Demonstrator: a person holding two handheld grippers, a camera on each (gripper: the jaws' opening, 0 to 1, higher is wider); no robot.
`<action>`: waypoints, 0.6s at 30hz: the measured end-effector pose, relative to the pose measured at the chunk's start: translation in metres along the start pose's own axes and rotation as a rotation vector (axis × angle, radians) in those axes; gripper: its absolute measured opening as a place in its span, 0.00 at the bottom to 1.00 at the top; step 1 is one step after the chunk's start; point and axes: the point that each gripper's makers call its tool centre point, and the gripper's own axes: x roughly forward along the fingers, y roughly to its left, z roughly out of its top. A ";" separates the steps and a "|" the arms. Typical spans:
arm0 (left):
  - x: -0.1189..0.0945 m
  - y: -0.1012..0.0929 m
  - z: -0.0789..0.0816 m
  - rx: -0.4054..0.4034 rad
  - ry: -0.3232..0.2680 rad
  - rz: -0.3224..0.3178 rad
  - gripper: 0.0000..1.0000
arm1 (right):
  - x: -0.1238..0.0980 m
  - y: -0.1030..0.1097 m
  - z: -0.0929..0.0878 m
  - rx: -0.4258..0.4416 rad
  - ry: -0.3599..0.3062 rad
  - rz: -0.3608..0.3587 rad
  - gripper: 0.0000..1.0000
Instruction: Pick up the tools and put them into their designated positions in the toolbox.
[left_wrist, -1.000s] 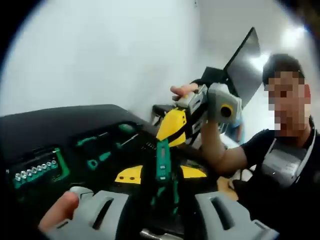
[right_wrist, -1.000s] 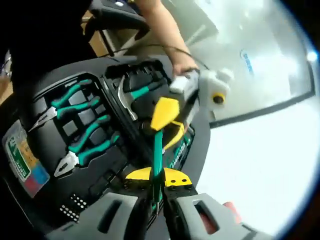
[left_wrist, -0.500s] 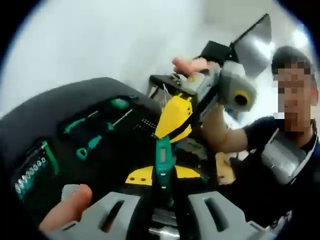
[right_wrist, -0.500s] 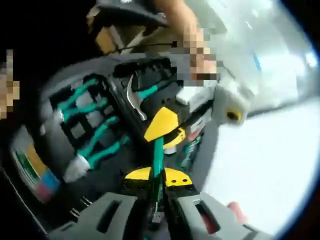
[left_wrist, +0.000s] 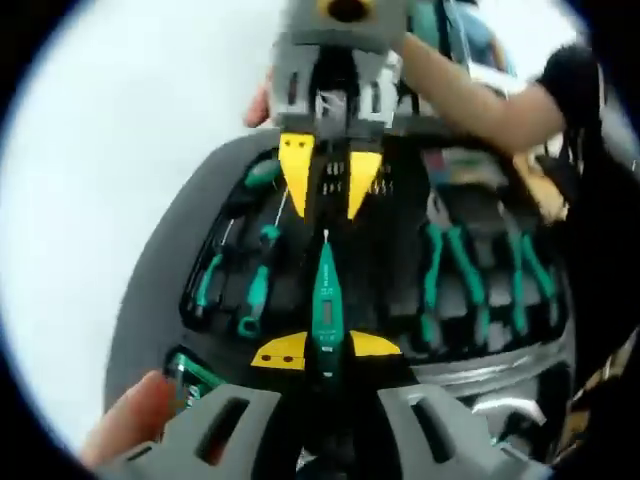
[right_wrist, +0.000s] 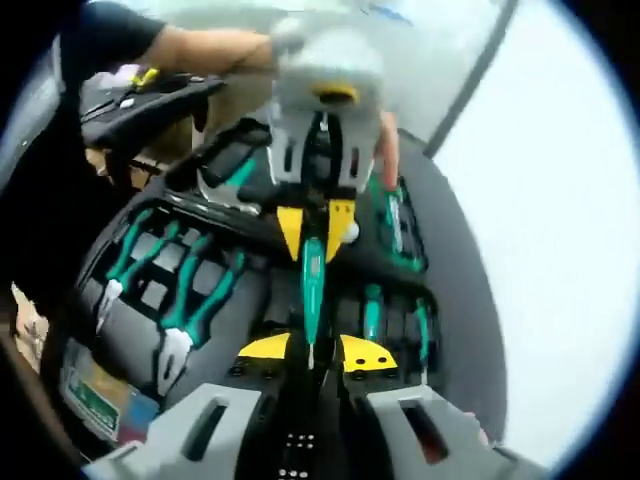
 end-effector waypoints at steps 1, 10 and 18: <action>0.004 0.004 -0.002 0.037 0.029 -0.003 0.09 | 0.004 0.002 -0.003 0.031 0.011 0.021 0.15; 0.015 0.013 -0.006 0.120 0.100 -0.023 0.09 | 0.017 -0.016 -0.009 0.020 0.049 -0.069 0.03; 0.027 0.011 -0.009 0.179 0.112 -0.036 0.09 | 0.010 -0.032 -0.006 -0.001 0.023 -0.131 0.00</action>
